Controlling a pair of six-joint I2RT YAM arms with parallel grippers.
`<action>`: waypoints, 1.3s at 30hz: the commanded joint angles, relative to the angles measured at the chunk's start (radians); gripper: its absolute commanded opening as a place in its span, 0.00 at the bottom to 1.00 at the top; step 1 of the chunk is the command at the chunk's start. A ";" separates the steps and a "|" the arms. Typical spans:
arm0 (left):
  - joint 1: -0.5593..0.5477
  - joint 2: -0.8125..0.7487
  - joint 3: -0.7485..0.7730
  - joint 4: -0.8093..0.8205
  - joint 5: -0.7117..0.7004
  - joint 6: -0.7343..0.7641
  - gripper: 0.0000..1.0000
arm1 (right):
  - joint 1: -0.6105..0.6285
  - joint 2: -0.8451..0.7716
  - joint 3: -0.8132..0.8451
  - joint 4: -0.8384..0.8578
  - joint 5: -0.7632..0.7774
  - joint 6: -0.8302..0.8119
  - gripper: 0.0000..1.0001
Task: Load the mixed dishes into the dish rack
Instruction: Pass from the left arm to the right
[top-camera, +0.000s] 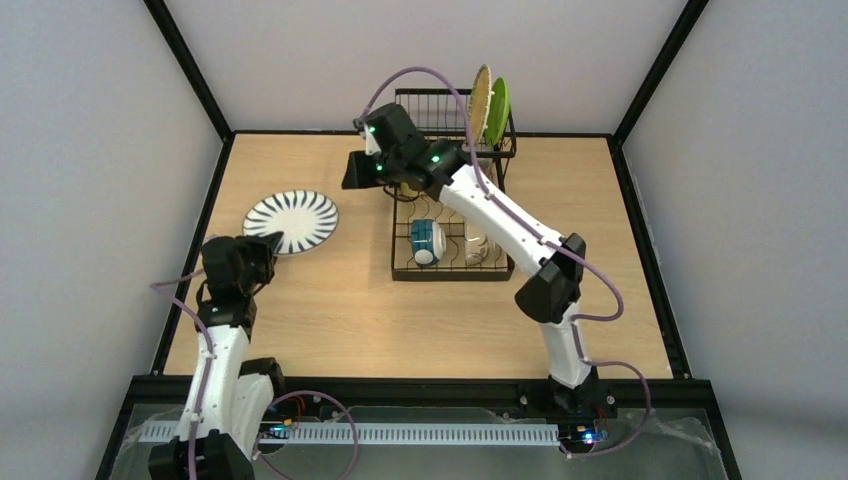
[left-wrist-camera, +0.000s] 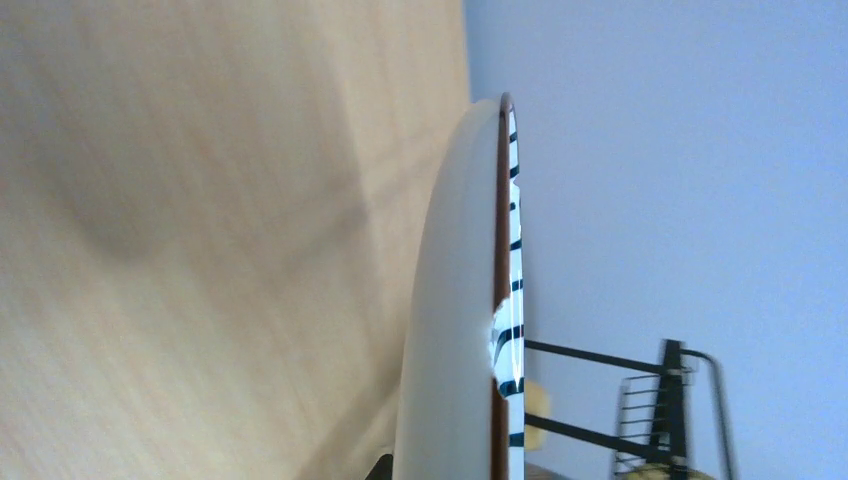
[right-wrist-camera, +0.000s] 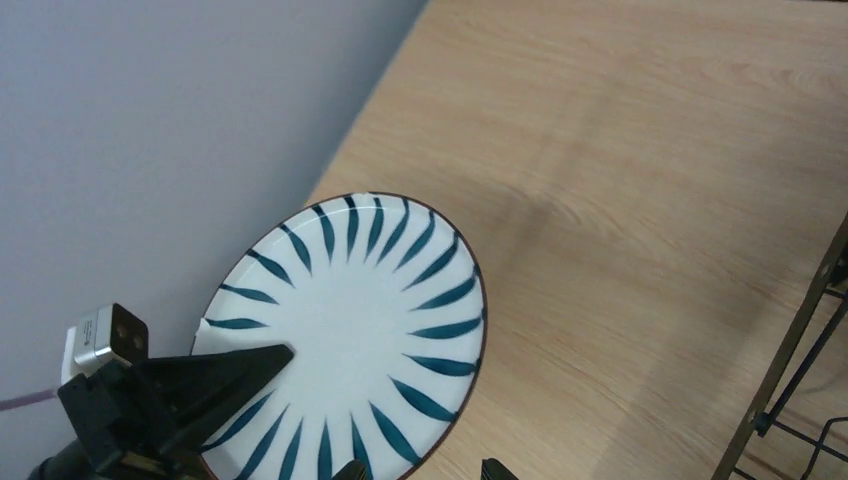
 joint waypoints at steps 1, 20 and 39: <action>-0.001 -0.003 0.122 0.223 0.033 -0.092 0.02 | -0.035 -0.051 -0.063 0.084 -0.077 0.082 0.64; -0.003 -0.013 0.168 0.450 0.134 -0.198 0.02 | -0.080 -0.116 -0.041 0.204 -0.276 0.175 0.80; -0.046 -0.034 0.174 0.461 0.149 -0.188 0.02 | -0.080 -0.110 -0.059 0.210 -0.311 0.180 0.81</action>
